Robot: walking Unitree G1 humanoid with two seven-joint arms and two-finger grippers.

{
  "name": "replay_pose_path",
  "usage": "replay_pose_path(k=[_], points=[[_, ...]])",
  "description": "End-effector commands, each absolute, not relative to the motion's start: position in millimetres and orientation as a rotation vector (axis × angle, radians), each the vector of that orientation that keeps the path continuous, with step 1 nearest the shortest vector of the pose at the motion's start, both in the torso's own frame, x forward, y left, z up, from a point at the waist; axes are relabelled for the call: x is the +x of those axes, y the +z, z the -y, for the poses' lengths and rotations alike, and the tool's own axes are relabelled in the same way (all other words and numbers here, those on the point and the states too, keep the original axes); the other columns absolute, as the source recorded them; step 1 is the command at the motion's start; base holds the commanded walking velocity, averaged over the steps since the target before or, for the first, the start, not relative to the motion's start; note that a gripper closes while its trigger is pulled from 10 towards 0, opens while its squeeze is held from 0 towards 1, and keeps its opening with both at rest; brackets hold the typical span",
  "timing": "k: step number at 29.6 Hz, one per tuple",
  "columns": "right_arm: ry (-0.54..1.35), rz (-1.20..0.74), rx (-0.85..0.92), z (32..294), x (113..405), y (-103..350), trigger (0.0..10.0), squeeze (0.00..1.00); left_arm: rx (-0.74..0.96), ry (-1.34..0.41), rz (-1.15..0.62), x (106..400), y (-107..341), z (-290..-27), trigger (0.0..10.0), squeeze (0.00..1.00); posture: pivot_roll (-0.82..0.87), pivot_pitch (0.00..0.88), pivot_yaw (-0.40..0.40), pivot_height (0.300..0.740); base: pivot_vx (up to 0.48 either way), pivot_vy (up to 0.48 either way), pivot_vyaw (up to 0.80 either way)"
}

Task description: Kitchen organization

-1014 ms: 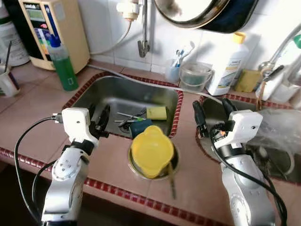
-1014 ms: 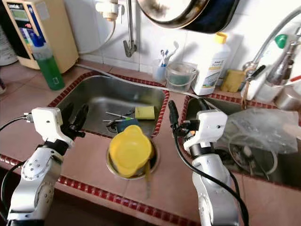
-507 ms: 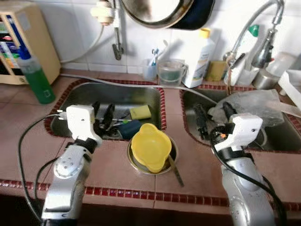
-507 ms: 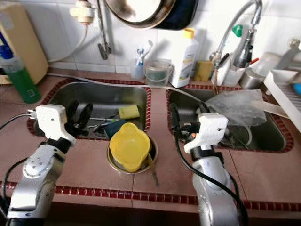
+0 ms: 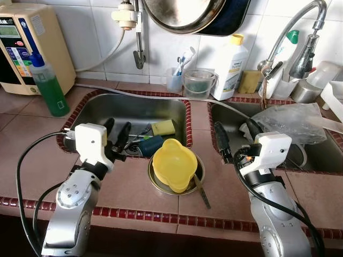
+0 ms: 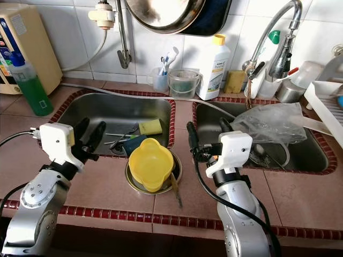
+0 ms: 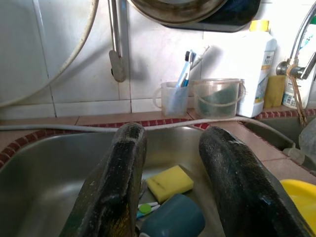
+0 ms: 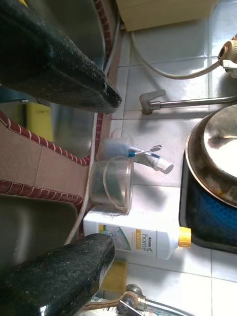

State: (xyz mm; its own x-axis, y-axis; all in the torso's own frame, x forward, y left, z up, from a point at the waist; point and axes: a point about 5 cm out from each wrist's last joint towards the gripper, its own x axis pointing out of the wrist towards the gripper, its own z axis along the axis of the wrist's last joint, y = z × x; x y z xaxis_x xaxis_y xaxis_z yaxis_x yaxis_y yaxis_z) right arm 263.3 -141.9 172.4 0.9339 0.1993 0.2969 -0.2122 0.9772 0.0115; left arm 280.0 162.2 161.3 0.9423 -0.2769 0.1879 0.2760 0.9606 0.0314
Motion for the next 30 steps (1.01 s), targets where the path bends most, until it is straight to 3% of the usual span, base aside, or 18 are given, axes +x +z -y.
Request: replay_pose_path(k=[1,13,30], points=[[0.213,0.32,0.04,143.4,261.2,176.5,10.0,0.0,0.011,-0.298,0.198,277.9,163.6,-161.4,10.0,0.0,-0.04,0.052,0.01,0.74,0.0,0.0,0.0],[0.212,0.318,0.042,144.3,259.9,177.0,10.0,0.0,0.005,-0.315,0.182,275.5,161.7,-158.7,10.0,0.0,-0.05,0.064,0.011,0.74,0.0,0.0,0.0],[0.209,0.318,0.049,142.8,258.7,177.1,10.0,0.0,0.015,-0.326,0.179,276.7,162.1,-158.1,10.0,0.0,-0.06,0.071,0.021,0.74,-0.362,0.0,0.0]])
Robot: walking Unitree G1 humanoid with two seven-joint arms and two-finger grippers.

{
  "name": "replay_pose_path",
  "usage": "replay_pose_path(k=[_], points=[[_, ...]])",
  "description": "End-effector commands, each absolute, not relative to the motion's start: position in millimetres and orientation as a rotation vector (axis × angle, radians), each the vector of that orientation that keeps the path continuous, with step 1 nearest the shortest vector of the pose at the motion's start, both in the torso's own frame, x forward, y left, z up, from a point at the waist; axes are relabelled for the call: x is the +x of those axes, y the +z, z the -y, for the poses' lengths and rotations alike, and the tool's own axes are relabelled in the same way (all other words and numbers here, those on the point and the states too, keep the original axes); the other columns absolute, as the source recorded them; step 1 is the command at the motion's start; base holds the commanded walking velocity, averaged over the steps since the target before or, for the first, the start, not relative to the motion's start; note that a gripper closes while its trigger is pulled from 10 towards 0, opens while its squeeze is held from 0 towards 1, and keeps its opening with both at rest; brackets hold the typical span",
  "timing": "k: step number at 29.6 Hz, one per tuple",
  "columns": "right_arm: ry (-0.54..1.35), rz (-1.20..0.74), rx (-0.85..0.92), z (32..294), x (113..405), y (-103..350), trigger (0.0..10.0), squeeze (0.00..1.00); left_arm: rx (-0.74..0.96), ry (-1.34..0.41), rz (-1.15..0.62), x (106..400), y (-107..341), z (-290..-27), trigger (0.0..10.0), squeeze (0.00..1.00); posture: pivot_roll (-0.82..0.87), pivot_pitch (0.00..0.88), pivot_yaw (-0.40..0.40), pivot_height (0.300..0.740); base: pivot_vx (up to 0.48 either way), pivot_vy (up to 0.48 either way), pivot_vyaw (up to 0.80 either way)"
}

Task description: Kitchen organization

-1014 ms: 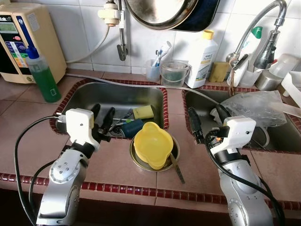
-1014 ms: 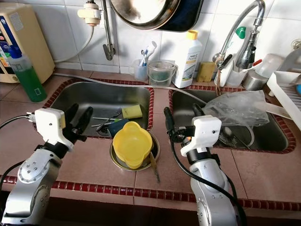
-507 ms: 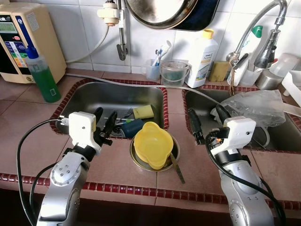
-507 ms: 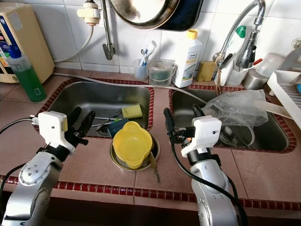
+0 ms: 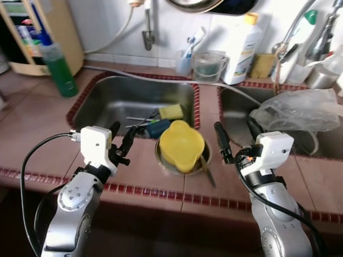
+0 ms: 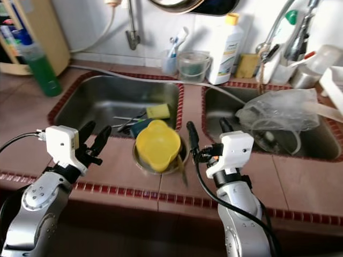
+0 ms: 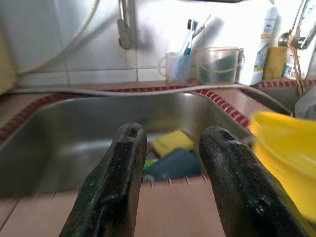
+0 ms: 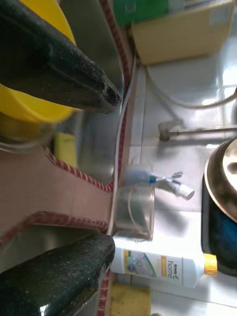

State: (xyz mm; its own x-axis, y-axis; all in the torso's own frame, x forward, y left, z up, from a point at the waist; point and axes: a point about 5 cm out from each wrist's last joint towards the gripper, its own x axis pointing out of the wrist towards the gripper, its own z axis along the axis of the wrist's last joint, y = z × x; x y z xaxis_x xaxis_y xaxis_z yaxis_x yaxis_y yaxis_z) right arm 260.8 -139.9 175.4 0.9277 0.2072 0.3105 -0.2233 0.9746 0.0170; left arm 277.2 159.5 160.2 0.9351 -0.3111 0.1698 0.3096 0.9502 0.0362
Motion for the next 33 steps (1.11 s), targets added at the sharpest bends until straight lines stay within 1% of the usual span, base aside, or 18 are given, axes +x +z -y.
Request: replay_pose_path(k=[1,30,33], points=[[0.209,0.318,0.05,142.7,258.6,177.1,10.0,0.0,0.015,-0.326,0.18,276.7,162.3,-158.1,10.0,0.0,-0.06,0.071,0.022,0.74,-0.322,0.0,0.0],[0.219,0.315,0.05,140.8,258.8,175.5,10.0,0.0,0.025,-0.351,0.187,278.3,165.4,-157.0,10.0,0.0,-0.05,0.063,0.022,0.74,0.0,0.0,0.0],[0.224,0.314,0.049,140.7,258.6,175.5,10.0,0.0,0.019,-0.351,0.186,278.3,165.3,-156.8,10.0,0.0,-0.05,0.063,0.021,0.74,0.247,0.0,0.0]])
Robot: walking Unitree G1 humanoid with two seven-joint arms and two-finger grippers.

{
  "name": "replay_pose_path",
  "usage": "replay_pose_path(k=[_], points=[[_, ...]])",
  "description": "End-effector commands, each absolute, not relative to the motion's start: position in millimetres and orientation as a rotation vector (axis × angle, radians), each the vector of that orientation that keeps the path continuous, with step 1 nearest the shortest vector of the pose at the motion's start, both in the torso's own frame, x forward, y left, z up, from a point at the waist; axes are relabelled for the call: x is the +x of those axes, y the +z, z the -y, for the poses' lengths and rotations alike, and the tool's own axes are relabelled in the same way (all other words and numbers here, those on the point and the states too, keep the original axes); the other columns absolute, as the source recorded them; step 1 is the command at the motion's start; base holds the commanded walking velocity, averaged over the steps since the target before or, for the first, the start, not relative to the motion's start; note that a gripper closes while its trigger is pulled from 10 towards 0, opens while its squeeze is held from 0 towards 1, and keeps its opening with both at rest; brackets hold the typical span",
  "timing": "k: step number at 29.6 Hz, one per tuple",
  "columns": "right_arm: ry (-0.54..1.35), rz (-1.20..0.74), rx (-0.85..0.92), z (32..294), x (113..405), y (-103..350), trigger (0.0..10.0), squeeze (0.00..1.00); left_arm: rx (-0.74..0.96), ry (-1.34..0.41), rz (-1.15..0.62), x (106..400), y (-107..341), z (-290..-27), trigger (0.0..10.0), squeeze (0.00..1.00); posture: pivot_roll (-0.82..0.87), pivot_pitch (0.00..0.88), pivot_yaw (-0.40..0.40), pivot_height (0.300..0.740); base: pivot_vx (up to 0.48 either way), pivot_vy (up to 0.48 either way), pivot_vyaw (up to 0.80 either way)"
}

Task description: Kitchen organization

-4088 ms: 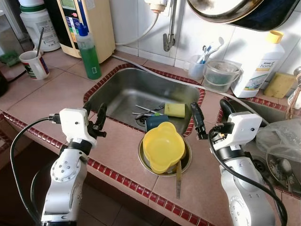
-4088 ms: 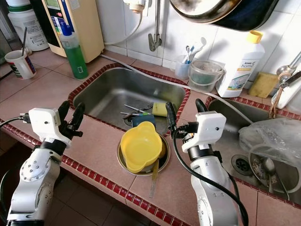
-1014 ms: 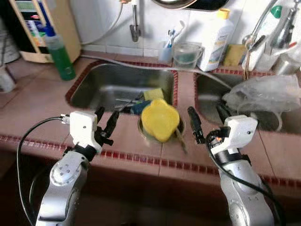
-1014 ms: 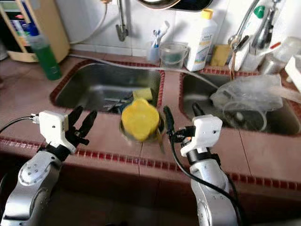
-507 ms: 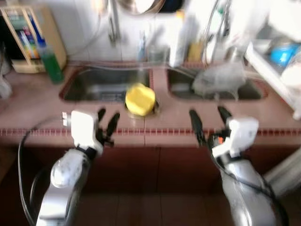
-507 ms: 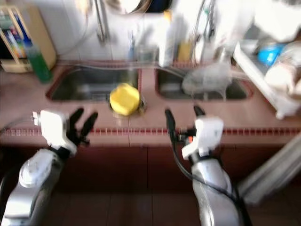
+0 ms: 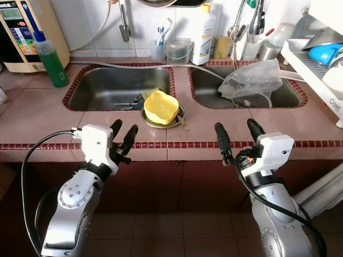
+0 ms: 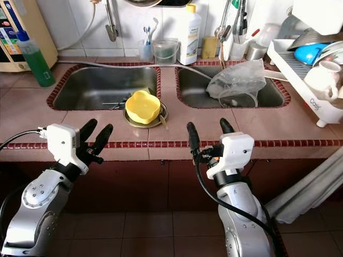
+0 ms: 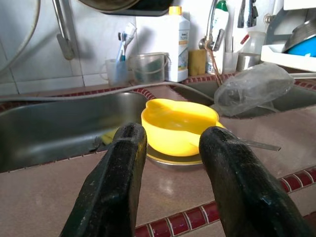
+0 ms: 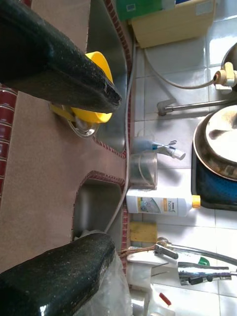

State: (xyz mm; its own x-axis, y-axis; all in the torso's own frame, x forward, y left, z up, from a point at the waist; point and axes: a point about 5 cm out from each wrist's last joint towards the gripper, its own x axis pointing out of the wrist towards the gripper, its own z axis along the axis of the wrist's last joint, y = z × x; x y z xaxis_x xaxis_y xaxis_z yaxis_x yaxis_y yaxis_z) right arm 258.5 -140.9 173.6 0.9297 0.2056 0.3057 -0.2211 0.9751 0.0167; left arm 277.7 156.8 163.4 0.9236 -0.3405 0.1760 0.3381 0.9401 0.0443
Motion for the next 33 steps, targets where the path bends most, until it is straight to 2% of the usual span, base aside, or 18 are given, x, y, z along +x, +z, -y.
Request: replay_pose_path(k=[1,33], points=[[0.224,0.314,0.049,140.7,258.6,175.5,10.0,0.0,0.018,-0.351,0.186,278.3,165.3,-156.8,10.0,0.0,-0.05,0.063,0.021,0.74,0.27,0.0,0.0],[0.227,0.305,0.047,141.5,257.0,174.3,10.0,0.0,0.002,-0.352,0.179,277.7,165.0,-156.8,10.0,0.0,-0.06,0.073,0.023,0.74,0.338,0.0,0.0]])
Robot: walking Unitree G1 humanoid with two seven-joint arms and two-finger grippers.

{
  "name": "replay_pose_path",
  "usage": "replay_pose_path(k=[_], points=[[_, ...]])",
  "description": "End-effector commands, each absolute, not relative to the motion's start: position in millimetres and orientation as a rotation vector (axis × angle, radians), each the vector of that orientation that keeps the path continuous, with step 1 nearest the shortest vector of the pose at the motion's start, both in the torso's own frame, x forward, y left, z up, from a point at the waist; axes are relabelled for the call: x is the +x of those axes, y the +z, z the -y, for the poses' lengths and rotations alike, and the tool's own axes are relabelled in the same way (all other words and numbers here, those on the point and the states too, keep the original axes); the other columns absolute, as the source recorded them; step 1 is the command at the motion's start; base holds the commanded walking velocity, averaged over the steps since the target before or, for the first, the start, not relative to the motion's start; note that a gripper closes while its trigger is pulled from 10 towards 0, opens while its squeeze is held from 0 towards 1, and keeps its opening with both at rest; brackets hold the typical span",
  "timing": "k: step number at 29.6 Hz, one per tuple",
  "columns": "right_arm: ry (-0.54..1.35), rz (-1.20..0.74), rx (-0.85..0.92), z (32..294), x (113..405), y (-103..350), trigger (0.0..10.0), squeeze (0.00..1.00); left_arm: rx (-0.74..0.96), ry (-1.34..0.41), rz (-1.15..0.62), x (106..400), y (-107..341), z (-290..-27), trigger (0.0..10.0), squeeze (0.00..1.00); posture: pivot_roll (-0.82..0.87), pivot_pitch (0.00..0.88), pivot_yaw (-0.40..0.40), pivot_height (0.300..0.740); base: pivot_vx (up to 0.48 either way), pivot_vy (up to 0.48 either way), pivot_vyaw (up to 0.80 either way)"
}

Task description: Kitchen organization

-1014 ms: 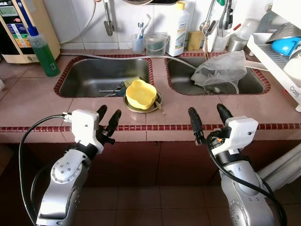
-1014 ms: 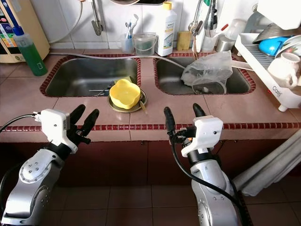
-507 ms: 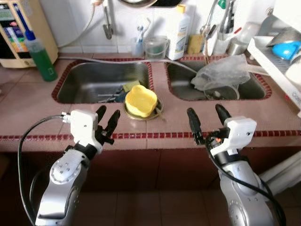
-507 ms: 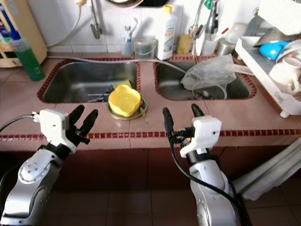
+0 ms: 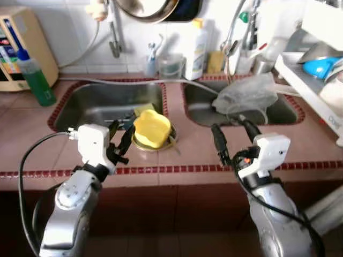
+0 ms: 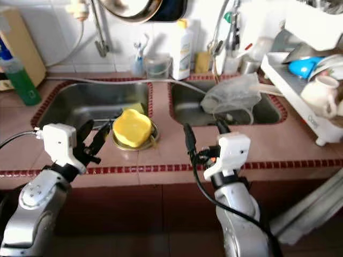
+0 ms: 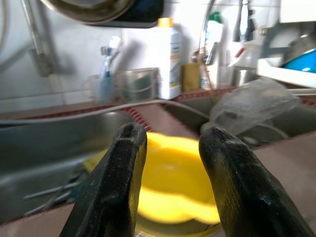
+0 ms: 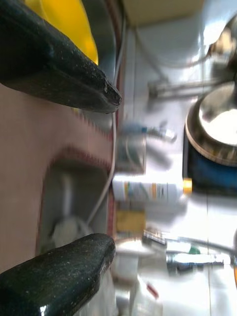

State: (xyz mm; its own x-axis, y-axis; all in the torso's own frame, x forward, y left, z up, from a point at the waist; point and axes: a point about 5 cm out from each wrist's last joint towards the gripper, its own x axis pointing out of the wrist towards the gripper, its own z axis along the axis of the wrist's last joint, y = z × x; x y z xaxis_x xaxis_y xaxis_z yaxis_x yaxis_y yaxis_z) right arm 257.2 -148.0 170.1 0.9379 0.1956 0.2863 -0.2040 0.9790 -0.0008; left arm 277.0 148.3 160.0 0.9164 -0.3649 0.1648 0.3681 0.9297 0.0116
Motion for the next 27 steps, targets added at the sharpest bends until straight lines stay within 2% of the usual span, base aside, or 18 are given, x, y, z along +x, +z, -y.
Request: replay_pose_path(k=[1,15,27], points=[[0.226,0.305,0.046,141.5,256.9,174.2,10.0,0.0,0.002,-0.352,0.178,277.7,164.9,-156.8,10.0,0.0,-0.06,0.073,0.023,0.74,0.352,0.0,0.0],[0.229,0.302,0.043,141.7,256.8,173.7,10.0,0.0,0.01,-0.347,0.173,278.2,164.2,-156.6,10.0,0.0,-0.06,0.077,0.023,0.74,0.335,0.0,0.0],[0.245,0.279,0.024,142.5,257.4,170.2,10.0,0.0,0.03,-0.369,0.199,277.0,167.7,-154.2,10.0,0.0,-0.06,0.079,0.019,0.74,0.0,0.0,0.0]])
